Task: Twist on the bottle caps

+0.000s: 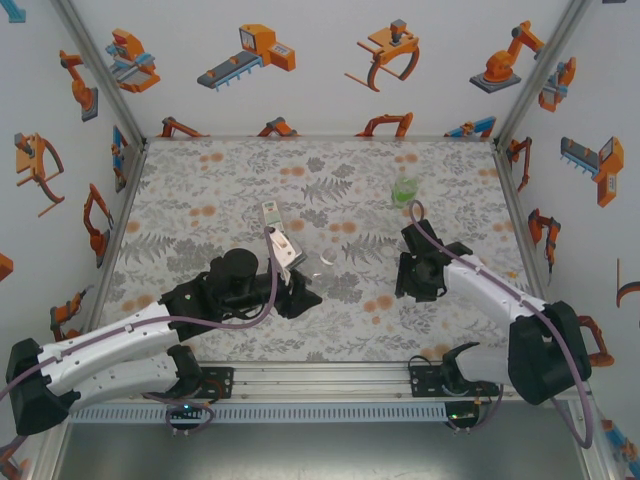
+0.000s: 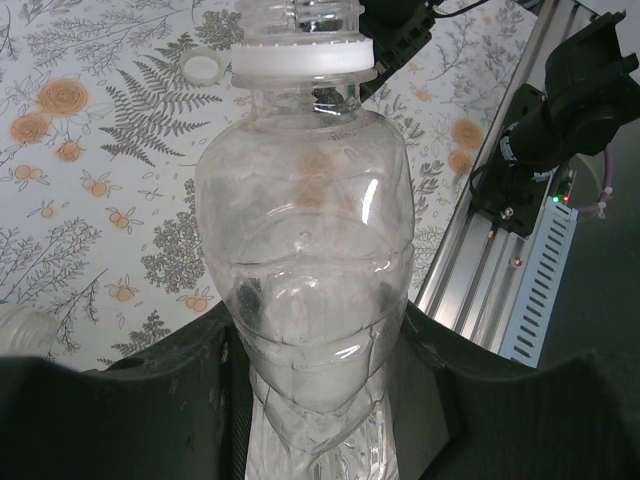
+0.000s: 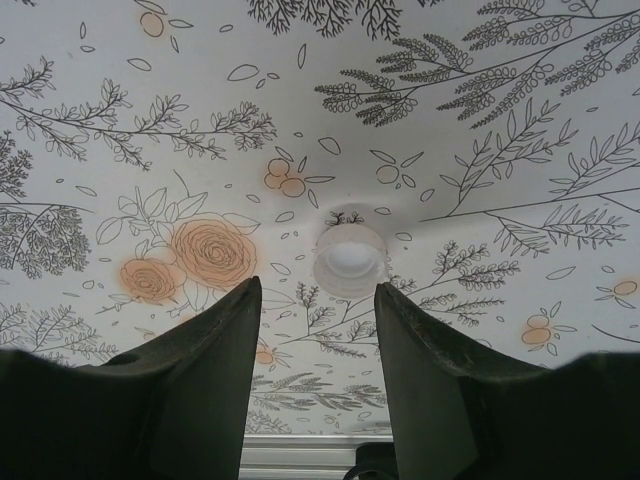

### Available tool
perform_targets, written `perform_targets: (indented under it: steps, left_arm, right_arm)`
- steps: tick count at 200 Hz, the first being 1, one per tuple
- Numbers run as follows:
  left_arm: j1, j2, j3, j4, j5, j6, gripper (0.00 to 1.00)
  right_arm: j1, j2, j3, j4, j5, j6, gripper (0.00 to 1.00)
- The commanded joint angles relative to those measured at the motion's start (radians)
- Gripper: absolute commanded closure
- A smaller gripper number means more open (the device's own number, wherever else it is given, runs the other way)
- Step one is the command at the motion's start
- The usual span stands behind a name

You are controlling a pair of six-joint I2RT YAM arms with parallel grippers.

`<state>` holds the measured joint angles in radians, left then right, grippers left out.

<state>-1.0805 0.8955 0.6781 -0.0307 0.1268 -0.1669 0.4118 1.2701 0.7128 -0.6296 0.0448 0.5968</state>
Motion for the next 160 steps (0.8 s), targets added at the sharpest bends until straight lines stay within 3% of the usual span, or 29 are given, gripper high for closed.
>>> perform_targets:
  steps: [1,160]
  left_arm:
    - [-0.006,-0.001,-0.009,0.011,-0.004,-0.007,1.0]
    - [-0.004,-0.013,-0.003,0.006,-0.019,-0.003,1.0]
  right_arm:
    - [-0.009,0.009,-0.009,0.008,0.009,-0.023,0.52]
    - [-0.024,0.039,-0.046,0.037,-0.001,-0.03,0.52]
